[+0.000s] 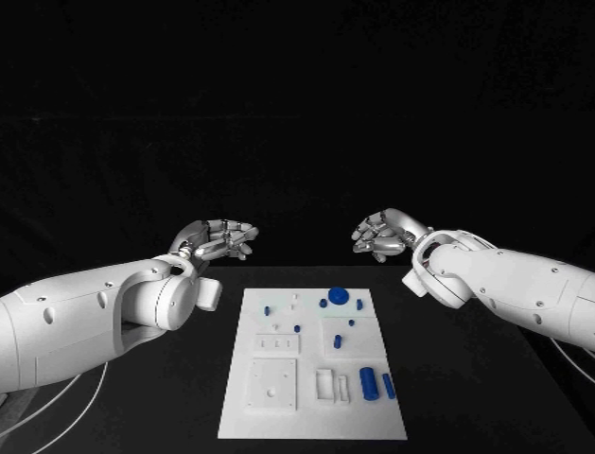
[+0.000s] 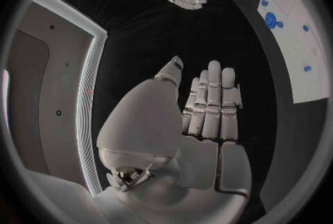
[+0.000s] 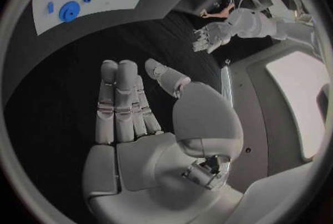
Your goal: Assemble the parts on the task board
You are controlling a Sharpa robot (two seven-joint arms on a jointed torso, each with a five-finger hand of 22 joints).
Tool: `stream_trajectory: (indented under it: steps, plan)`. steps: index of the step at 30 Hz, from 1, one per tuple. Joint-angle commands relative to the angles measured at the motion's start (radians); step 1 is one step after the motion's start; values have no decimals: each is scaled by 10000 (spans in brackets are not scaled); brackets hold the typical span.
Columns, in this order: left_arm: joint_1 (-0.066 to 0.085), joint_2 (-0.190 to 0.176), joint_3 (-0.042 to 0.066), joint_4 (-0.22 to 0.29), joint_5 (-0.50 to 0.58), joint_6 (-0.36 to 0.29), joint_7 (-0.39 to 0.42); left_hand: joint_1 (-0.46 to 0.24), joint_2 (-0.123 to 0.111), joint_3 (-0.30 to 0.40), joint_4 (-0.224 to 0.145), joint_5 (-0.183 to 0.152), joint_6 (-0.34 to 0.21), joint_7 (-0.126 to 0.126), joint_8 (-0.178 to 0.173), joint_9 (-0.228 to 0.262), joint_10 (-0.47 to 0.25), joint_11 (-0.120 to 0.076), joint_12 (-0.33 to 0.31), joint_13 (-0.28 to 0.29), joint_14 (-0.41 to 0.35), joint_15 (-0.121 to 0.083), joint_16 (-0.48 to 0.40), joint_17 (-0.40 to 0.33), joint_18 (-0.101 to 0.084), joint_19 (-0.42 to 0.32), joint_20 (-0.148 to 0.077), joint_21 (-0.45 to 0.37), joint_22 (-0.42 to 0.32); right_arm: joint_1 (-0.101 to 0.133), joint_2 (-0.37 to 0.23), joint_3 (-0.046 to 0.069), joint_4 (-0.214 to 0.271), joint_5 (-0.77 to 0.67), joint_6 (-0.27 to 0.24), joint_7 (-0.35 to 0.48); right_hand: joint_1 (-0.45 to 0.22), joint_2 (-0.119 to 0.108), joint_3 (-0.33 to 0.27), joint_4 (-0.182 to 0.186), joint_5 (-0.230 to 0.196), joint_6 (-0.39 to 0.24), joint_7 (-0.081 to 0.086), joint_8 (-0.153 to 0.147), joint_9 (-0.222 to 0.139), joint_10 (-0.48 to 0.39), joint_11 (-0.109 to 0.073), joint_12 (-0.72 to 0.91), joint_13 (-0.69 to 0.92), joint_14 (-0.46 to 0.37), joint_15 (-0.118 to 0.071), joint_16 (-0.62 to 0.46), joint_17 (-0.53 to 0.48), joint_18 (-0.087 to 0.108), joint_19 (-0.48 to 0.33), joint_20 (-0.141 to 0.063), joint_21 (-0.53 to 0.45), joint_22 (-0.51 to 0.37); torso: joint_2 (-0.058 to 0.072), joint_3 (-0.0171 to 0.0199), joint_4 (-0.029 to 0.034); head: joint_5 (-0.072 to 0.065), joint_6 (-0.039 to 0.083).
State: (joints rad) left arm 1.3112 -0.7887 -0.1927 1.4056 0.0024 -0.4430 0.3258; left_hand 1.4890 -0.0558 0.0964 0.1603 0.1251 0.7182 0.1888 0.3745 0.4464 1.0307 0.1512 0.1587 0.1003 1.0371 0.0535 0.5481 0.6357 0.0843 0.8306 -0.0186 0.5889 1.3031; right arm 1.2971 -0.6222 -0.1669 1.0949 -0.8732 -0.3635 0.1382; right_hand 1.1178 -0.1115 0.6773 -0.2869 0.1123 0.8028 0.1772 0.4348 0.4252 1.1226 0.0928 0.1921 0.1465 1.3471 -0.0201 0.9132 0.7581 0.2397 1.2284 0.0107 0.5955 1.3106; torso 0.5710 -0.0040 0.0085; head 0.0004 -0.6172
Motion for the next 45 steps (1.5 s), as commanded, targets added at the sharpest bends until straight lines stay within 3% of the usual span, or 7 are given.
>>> stream_trajectory:
  steps: [1, 10, 16, 21, 25, 33, 45]
  plan:
    - [78, -178, 39, 402, -448, 467, 50, 205, -25, -194, 58, 55, 111, 14, -79, -115, 107, -27, -127, -45, 177, -84, 252, 126, 303, 190, -124, 183, 74, -1, 113, 7, -105, -2714, 321, -183, 109, -118, -71, 27, -35, 109, -17, -170, -89, 100, -3, -203, 6, -20, 2, 995, 696, 221, 557, -371, 716, 252, 271, -1, 141, -62, 82]
    - [367, -731, 55, 1358, -574, 492, 1, 719, -53, -710, 642, 44, 227, 13, -220, -352, 302, -54, -457, -135, 240, -162, 785, 332, 165, 365, -404, 521, 147, 0, 500, 15, -336, -4377, 257, -625, 103, -330, -7, 19, -121, 117, -106, -419, -181, 24, 85, -652, -43, -133, 61, 1591, 805, 221, 943, -738, 1633, 231, 797, 19, 318, -190, 326]
    - [418, -787, 73, 1620, -597, 538, -24, 1047, -39, -997, 1108, 57, 254, 4, -244, -425, 373, -66, -599, -162, 195, -167, 911, 326, 149, 362, -433, 610, 128, -6, 648, 16, -305, -5110, 419, -1050, -63, -373, 22, 68, 366, 142, -38, -495, -193, 128, 84, -789, -31, -97, 72, 1889, 727, 221, 1163, -905, 1958, 216, 1103, 8, 405, -252, 470]
    - [418, -785, 74, 1678, -603, 586, -57, 1141, -29, -1120, 1258, 52, 246, -9, -254, -447, 366, -72, -662, -176, 178, -167, 942, 313, 142, 355, -432, 639, 120, -9, 761, 16, -292, -5584, 470, -1282, -96, -352, 40, 46, 393, 233, 1, -489, -176, 332, 27, -779, 16, -104, 8, 2026, 638, 221, 1409, -1058, 2161, 198, 1295, 2, 475, -290, 526]
    - [418, -748, 74, 1655, -603, 611, -62, 1126, -25, -1194, 1293, 46, 233, -16, -262, -460, 338, -73, -706, -188, 160, -166, 947, 301, 134, 346, -429, 649, 113, -16, 886, 15, -379, -6020, 630, -1523, -90, -351, 86, 34, 423, 223, 1, -521, -182, 318, 35, -853, 4, -131, 14, 2080, 564, 221, 1512, -1132, 2184, 157, 1528, -39, 525, -356, 645]
    - [418, -834, 76, 1803, -620, 681, -93, 1045, -16, -1303, 1306, 26, 199, -33, -282, -485, 278, -67, -786, -210, 117, -157, 938, 268, 121, 319, -424, 649, 90, -121, 1025, 11, -579, -6825, 772, -1908, -150, -495, 129, 50, 166, 167, -147, -598, -197, 41, 152, -1160, -144, -193, 126, 2204, 380, 221, 1591, -1132, 2074, 47, 1824, -59, 621, -451, 721]
    - [419, -879, 171, 1991, -711, 735, -117, 953, -35, -1370, 1313, 15, 176, -43, -294, -505, 236, -53, -843, -224, 77, -143, 922, 234, 112, 287, -413, 638, 63, -255, 1308, -7, -846, -7433, 635, -2278, -162, -675, 205, 110, -195, 201, -200, -640, -238, -158, 250, -1266, -322, -248, 224, 2370, 166, 221, 1668, -1049, 1950, -41, 2209, -90, 694, -509, 852]
